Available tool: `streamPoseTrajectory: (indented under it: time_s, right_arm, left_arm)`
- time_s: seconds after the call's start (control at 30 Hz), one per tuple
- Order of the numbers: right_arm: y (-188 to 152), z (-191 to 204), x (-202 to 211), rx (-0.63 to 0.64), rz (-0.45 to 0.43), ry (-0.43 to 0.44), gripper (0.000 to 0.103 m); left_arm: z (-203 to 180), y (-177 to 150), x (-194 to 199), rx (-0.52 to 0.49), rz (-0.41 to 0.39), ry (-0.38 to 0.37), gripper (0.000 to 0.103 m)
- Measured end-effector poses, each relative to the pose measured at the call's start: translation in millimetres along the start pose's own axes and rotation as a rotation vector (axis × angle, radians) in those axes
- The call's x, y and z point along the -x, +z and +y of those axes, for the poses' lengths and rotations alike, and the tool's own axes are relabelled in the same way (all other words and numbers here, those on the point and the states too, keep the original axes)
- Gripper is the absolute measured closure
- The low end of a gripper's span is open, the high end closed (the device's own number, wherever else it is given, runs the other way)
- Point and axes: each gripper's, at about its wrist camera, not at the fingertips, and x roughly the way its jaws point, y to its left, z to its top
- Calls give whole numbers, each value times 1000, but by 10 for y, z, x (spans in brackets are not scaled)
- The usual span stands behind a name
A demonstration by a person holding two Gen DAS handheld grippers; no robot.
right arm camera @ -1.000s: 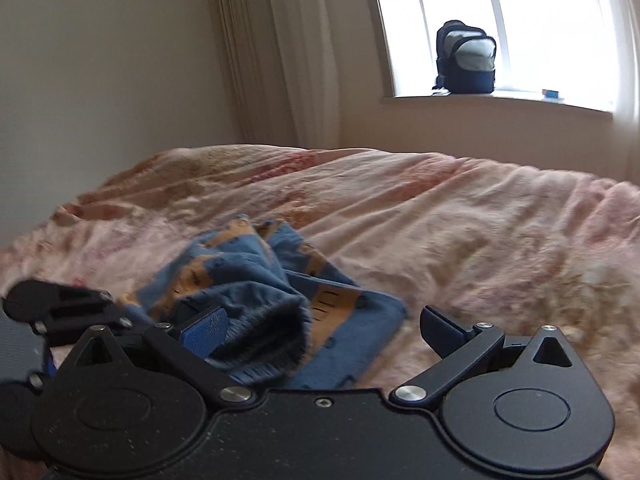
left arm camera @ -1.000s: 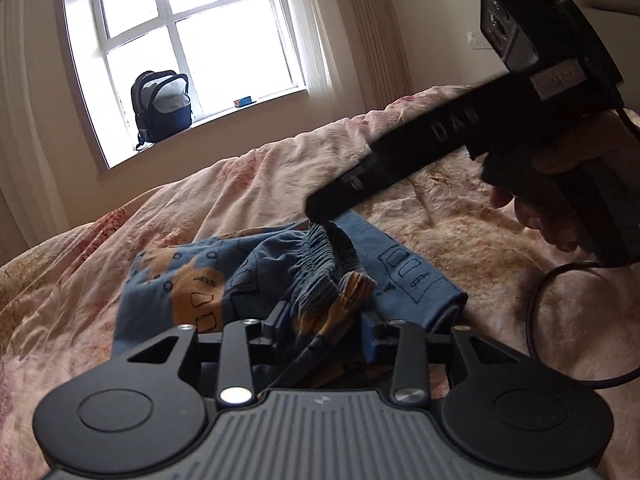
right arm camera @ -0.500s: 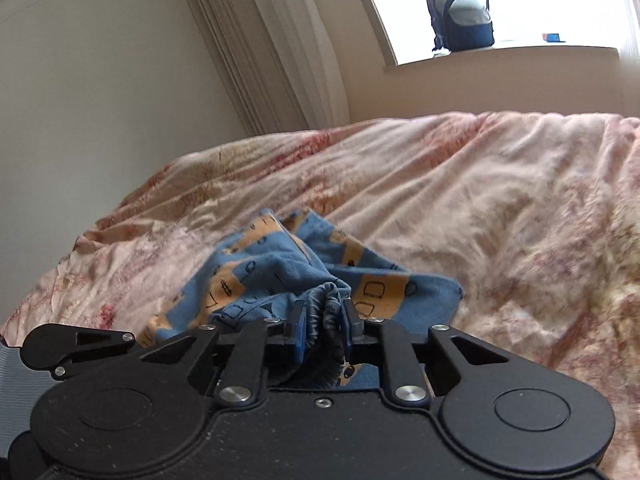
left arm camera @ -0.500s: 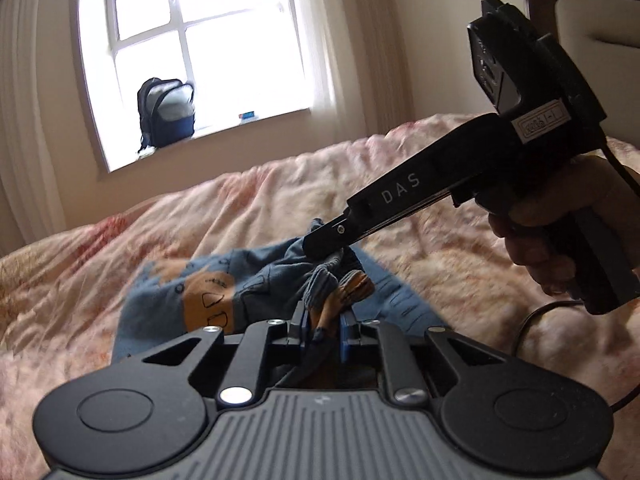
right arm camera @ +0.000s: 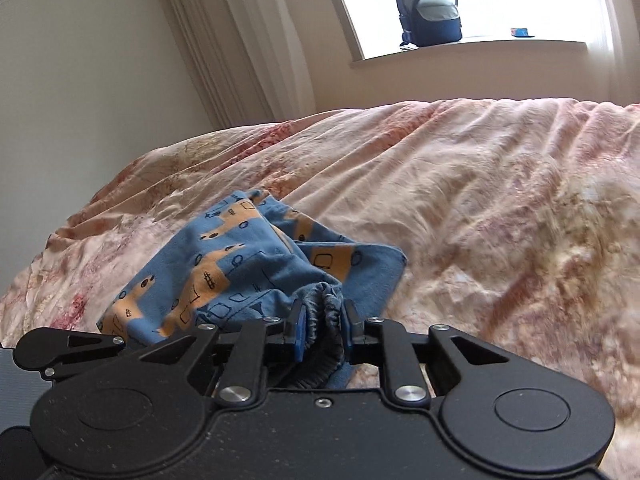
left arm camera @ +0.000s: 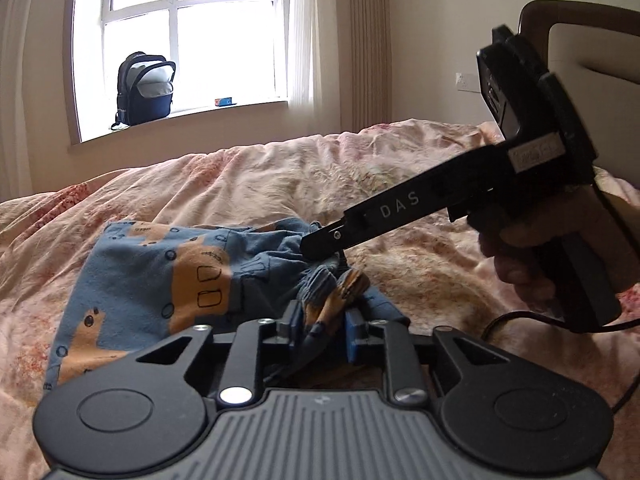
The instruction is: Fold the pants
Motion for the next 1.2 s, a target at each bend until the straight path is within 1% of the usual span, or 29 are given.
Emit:
streamPoseTrajectory:
  time_s: [0.03, 0.07, 0.1, 0.13, 0.17, 0.23, 0.27, 0.3, 0.37, 0.4, 0.47, 0.5, 0.53, 0.6, 0.63, 0.67, 0.73, 0.77, 0.8, 0.87, 0.9, 0.93, 1.0, 1.03, 1.1, 1.13, 1.2]
  right_arm:
    - [-2, 16, 13, 12, -1, -32, 51]
    - [-1, 31, 30, 23, -1, -55, 38]
    - [-3, 44, 54, 29, -5, -74, 33]
    - [-5, 58, 82, 29, -12, -95, 23]
    - [-9, 67, 111, 27, -21, -117, 14]
    - [-7, 103, 136, 24, -34, -153, 4]
    - [2, 111, 139, 24, -31, -167, 3]
    - [14, 132, 129, 28, -21, -185, 1]
    - [35, 215, 89, 48, 0, -230, 1]
    - [39, 260, 67, 61, 10, -252, 1]
    - [37, 363, 40, 81, 11, -272, 1]
    - [33, 418, 35, 87, 4, -275, 1]
    - [22, 475, 34, 93, -5, -276, 1]
    - [-16, 593, 14, 113, -20, -263, 1]
    - [-51, 643, 4, 131, -21, -260, 1]
    - [-86, 693, -9, 156, -16, -267, 1]
    - [-209, 756, -62, 242, 11, -313, 1]
    - [-283, 757, -87, 287, 20, -335, 1]
    - [-358, 723, -72, 316, 8, -326, 1]
    - [-449, 643, -14, 323, -31, -290, 1]
    - [-467, 614, 16, 309, -43, -274, 1]
    - [-464, 594, 48, 297, -53, -259, 1]
    - [-437, 607, 125, 306, -89, -249, 1]
    - [-419, 623, 168, 324, -117, -254, 1]
    - [-365, 657, 220, 363, -174, -264, 1]
    - [-317, 660, 208, 374, -192, -266, 0]
    - [-208, 652, 124, 375, -202, -275, 0]
  left_arm:
    - [9, 1, 51, 1, -3, -1, 60]
    - [22, 1, 105, 4, -10, -2, 50]
    - [42, -6, 184, 16, -22, 6, 35]
    - [80, -15, 278, 40, -36, 22, 27]
    - [135, -25, 378, 72, -49, 34, 24]
    - [283, -37, 550, 147, -74, 50, 10]
    - [359, -35, 618, 186, -90, 75, 7]
    - [435, -24, 664, 220, -107, 114, 2]
    - [561, 16, 686, 268, -134, 207, 0]
    - [622, 42, 659, 289, -121, 264, 0]
    - [754, 101, 559, 336, -62, 389, 0]
    - [815, 117, 517, 358, -45, 434, 0]
    - [870, 118, 483, 376, -40, 459, 0]
    - [976, 63, 475, 387, -27, 461, 0]
    - [1009, 29, 440, 380, -4, 463, 0]
    - [1031, -19, 406, 369, 24, 472, 0]
    - [1085, -164, 328, 349, 90, 508, 0]
    - [1123, -243, 310, 351, 104, 499, 0]
    - [1150, -323, 272, 366, 105, 474, 0]
    - [1228, -398, 274, 413, 94, 432, 0]
    - [1253, -403, 284, 420, 94, 422, 0]
    - [1268, -384, 298, 413, 101, 419, 0]
    - [1289, -291, 346, 394, 112, 439, 0]
    - [1286, -222, 384, 391, 104, 450, 0]
    - [1281, -55, 421, 381, 53, 462, 0]
    - [1287, 42, 395, 373, 35, 453, 0]
    - [1308, 244, 221, 335, 26, 413, 0]
